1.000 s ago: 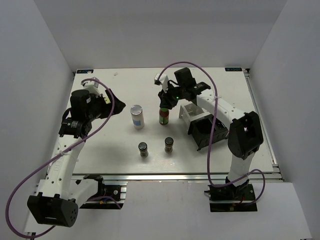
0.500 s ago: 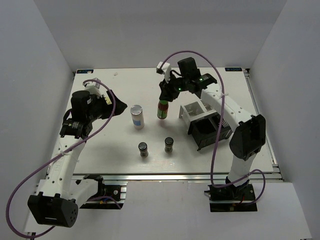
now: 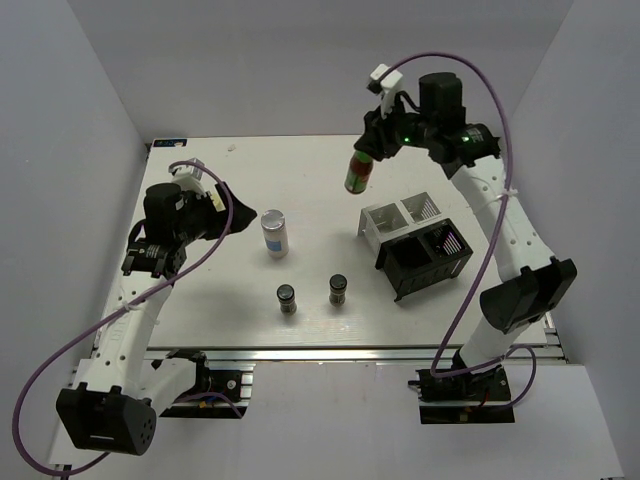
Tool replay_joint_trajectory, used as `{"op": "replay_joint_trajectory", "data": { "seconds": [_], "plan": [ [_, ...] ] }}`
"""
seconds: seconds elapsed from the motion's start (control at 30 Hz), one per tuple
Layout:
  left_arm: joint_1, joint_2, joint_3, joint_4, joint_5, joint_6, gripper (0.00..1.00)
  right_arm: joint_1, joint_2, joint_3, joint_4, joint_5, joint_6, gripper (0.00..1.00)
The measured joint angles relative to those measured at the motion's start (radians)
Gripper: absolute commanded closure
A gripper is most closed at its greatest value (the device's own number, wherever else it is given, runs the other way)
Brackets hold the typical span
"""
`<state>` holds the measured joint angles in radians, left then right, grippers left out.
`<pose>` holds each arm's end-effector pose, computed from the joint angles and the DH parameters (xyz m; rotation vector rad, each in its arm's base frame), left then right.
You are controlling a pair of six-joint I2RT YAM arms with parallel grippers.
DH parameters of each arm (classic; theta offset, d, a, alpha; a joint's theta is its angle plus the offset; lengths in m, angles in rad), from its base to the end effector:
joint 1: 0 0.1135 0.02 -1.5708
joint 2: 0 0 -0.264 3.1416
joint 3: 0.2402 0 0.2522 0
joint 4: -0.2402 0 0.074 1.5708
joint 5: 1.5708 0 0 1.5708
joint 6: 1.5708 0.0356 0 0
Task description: Organize the condiment bottles
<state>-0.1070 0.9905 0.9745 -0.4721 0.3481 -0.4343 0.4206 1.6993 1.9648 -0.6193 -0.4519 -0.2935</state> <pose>0.2135 -0.0351 0.3400 -0.1223 2.0957 -0.6893 0.3350 0.1669 0.4608 -0.9478 1.6715 0.5192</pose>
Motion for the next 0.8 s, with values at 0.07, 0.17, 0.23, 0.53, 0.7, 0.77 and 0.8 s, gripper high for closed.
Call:
{"op": "replay_joint_trajectory", "data": {
  "seconds": [0.07,0.17,0.23,0.53,0.7,0.77,0.8],
  "plan": [
    [0.0,0.005,-0.003,0.007,0.008,0.0,0.02,-0.036,-0.018,0.002,-0.013,0.013,0.001,1.0],
    [0.0,0.016,-0.005,0.017,0.02,0.0,0.02,-0.09,-0.037,0.002,-0.034,0.034,0.001,1.0],
    [0.0,0.029,-0.005,0.029,0.03,0.0,0.02,-0.125,-0.048,-0.002,-0.04,0.044,0.002,1.0],
    [0.0,0.074,-0.005,0.054,0.06,0.0,0.02,-0.245,-0.122,-0.124,-0.047,0.074,-0.01,1.0],
    [0.0,0.081,-0.005,0.059,0.064,0.0,0.02,-0.277,-0.135,-0.209,-0.045,0.083,-0.022,1.0],
    [0.0,0.082,-0.005,0.06,0.065,0.0,0.02,-0.285,-0.135,-0.235,-0.044,0.085,-0.026,1.0],
    [0.0,0.082,-0.005,0.06,0.065,0.0,0.02,-0.29,-0.135,-0.247,-0.044,0.085,-0.029,1.0]
  ]
}}
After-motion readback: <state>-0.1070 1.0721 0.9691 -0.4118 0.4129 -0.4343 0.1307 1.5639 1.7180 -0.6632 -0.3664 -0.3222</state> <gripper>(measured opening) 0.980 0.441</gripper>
